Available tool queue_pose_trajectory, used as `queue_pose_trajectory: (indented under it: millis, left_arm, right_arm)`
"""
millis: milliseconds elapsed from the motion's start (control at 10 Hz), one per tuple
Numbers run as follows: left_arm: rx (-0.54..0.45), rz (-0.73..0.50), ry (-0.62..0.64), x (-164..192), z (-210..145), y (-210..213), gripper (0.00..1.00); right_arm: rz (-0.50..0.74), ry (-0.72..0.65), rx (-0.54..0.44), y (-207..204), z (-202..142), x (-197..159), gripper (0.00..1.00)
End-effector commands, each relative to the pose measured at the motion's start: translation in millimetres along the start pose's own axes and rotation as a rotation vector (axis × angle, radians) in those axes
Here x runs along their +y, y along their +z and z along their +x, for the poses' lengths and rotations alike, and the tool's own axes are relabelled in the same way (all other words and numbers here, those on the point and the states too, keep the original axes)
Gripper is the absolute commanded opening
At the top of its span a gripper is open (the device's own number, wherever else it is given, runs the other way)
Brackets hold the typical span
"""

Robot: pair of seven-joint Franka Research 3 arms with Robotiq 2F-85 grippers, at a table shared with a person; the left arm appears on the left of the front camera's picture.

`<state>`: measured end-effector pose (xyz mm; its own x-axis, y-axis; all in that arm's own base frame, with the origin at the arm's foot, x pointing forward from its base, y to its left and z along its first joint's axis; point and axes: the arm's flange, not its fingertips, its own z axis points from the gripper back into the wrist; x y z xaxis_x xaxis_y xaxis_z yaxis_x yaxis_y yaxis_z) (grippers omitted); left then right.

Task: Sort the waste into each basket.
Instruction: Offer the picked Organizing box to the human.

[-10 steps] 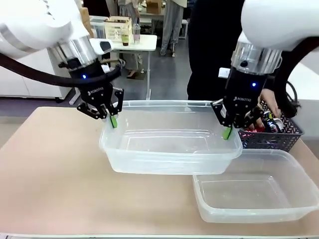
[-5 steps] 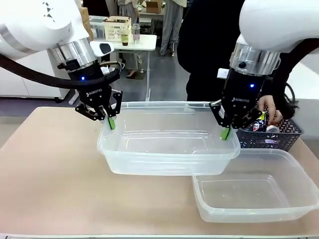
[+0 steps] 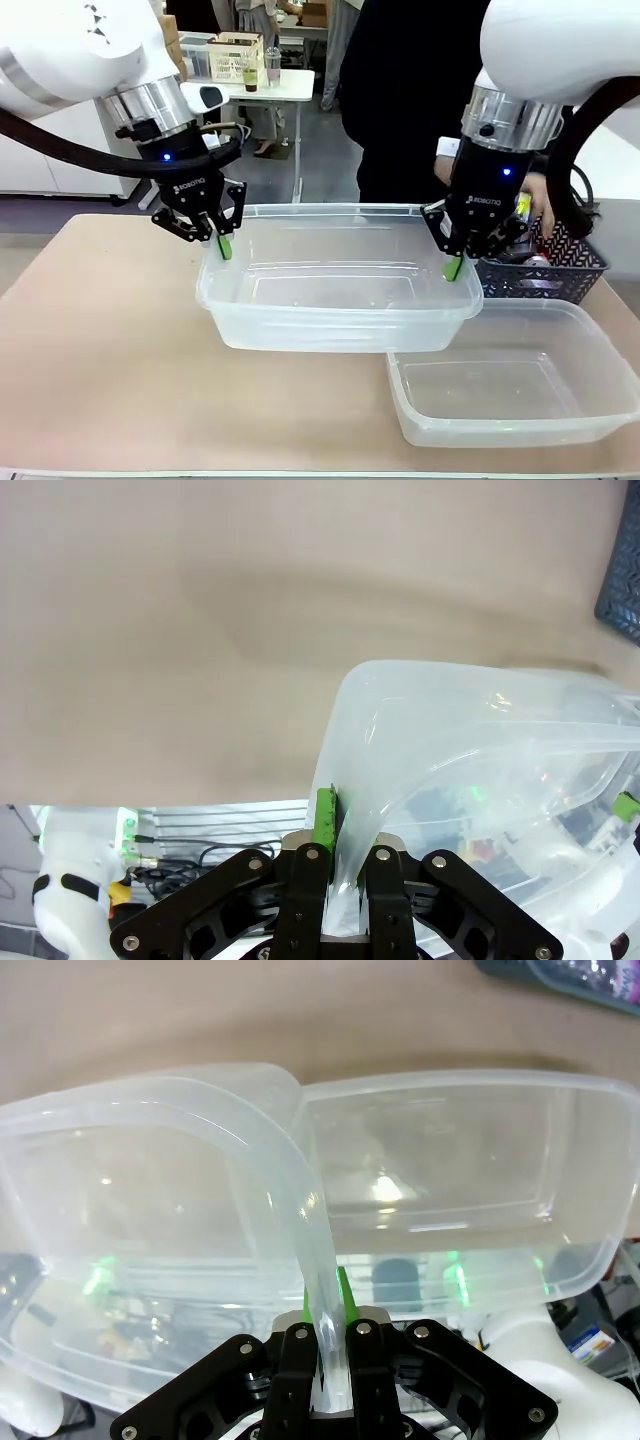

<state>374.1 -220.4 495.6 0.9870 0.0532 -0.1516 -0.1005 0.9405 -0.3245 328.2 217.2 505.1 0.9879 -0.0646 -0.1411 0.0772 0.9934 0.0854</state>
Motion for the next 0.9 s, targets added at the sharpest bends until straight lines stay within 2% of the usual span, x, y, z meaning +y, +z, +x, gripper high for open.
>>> queue_pose_trajectory:
  millis: [0,800]
  left_arm:
    - [-0.006,-0.034,0.021,-1.3,-0.4,5.5,0.06]
    - [-0.006,-0.034,0.021,-1.3,-0.4,5.5,0.06]
  right_arm:
    - [-0.013,0.009,0.01,3.7,-0.8,0.0,0.04]
    - [-0.013,0.009,0.01,3.7,-0.8,0.0,0.04]
